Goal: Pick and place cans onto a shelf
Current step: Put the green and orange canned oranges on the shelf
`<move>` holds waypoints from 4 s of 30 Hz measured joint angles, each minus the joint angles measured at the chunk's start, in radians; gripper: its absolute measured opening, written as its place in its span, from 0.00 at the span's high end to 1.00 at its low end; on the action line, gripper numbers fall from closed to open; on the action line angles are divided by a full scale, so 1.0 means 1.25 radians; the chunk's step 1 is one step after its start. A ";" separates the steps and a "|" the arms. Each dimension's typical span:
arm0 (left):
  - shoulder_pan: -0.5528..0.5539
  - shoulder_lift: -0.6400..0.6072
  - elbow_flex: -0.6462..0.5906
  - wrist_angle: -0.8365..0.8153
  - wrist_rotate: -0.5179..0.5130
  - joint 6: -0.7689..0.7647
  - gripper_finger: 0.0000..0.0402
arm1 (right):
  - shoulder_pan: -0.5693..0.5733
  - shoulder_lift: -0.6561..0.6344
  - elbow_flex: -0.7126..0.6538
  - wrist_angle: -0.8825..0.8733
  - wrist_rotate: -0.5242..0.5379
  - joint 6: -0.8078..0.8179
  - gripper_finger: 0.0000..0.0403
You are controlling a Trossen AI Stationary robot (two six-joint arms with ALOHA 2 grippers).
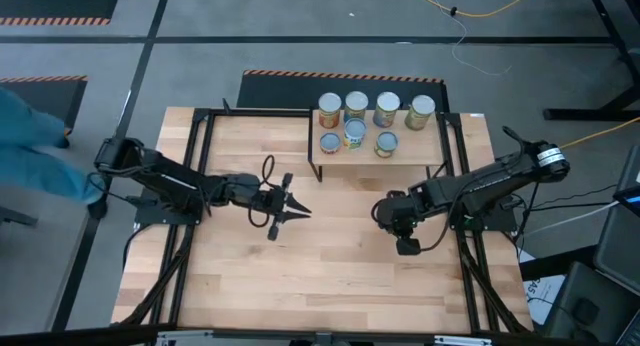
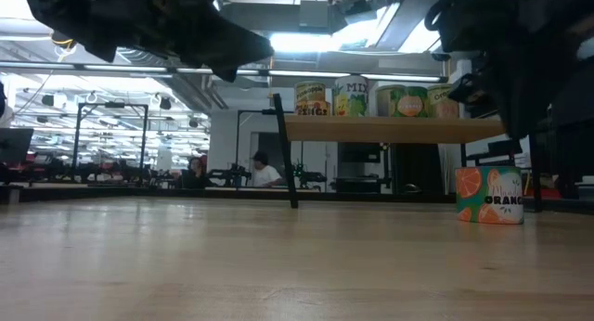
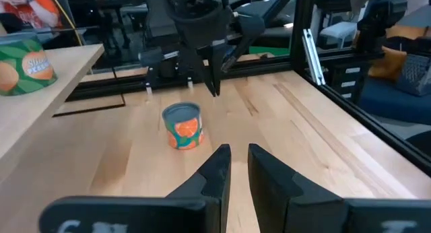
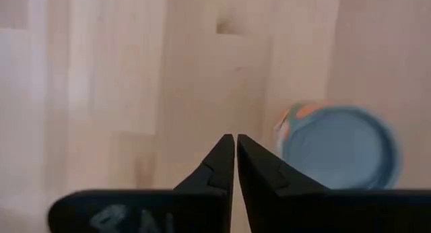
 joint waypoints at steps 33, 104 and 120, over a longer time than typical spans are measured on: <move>0.000 0.017 0.000 0.002 0.000 0.000 0.89 | -0.021 0.003 -0.021 0.015 0.095 0.091 0.64; 0.002 -1.031 -0.391 -0.380 -0.119 0.139 0.89 | -0.038 -0.152 0.477 -0.549 0.273 -0.036 0.99; 0.003 -1.091 -0.390 -0.422 -0.122 0.157 0.89 | -0.257 -0.224 0.477 -0.575 0.305 -0.210 0.99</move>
